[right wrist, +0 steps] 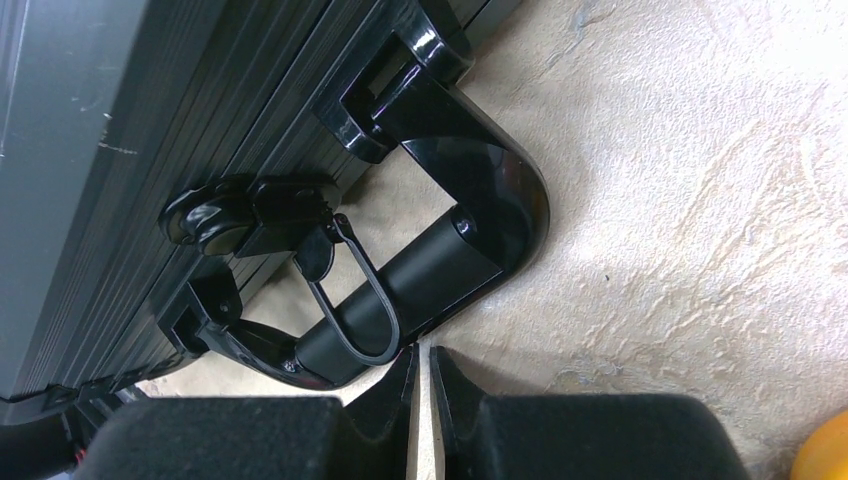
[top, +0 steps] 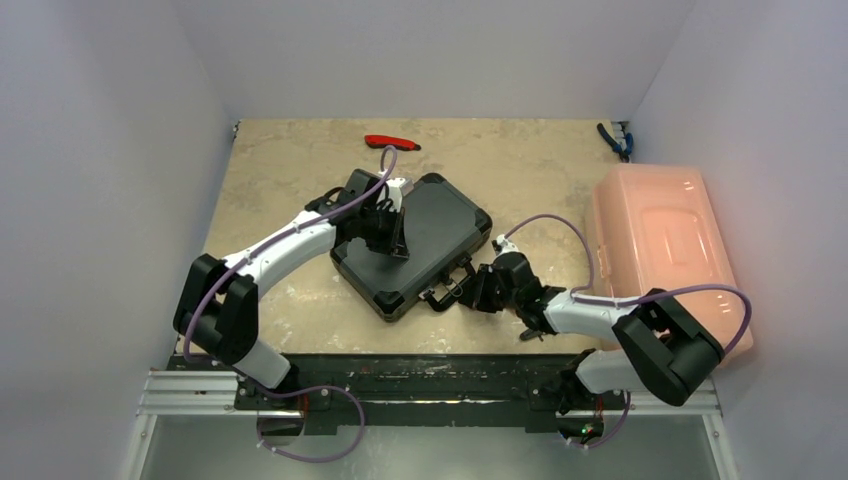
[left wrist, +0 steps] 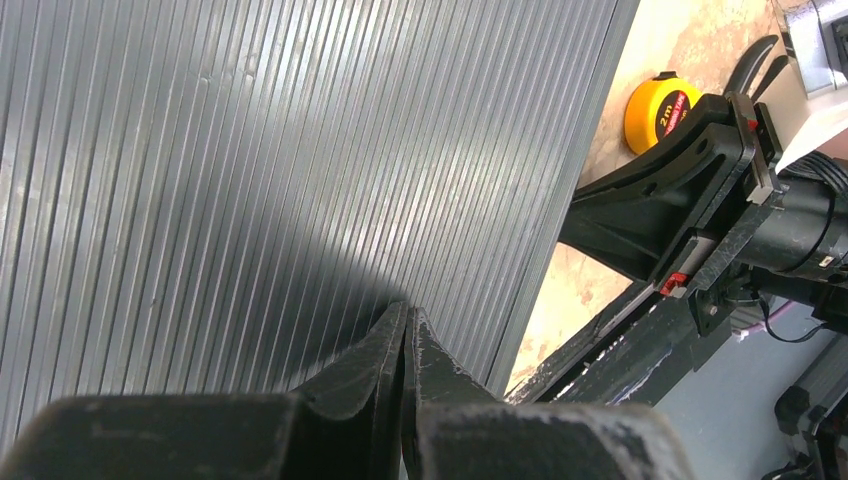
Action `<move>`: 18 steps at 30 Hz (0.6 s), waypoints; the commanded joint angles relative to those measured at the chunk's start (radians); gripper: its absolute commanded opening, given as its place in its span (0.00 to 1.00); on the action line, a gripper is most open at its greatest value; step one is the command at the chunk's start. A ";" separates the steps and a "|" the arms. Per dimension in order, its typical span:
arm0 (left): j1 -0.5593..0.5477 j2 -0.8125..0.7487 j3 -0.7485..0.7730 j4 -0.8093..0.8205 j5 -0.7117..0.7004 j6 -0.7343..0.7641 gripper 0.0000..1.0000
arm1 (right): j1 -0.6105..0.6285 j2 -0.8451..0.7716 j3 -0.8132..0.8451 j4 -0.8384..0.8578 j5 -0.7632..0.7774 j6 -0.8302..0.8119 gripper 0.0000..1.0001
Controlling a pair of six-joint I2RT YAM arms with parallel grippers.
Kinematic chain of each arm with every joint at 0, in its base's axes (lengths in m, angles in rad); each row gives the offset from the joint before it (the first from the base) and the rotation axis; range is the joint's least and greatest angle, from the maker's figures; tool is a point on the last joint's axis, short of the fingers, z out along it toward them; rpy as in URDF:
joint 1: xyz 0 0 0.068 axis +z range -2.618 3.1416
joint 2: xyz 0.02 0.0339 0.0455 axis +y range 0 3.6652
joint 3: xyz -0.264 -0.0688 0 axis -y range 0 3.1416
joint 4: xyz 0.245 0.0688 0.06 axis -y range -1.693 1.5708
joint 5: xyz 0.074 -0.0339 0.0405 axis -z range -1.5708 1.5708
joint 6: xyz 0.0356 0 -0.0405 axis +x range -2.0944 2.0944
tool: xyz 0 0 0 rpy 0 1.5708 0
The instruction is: Pack up texas hold em set
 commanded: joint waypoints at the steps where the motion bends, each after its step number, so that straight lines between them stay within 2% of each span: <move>1: -0.016 0.002 -0.047 -0.070 -0.038 0.004 0.00 | -0.002 0.013 0.022 -0.063 0.025 -0.011 0.11; 18: -0.025 0.003 -0.042 -0.055 -0.037 -0.007 0.00 | -0.004 -0.049 0.079 -0.149 0.055 -0.045 0.11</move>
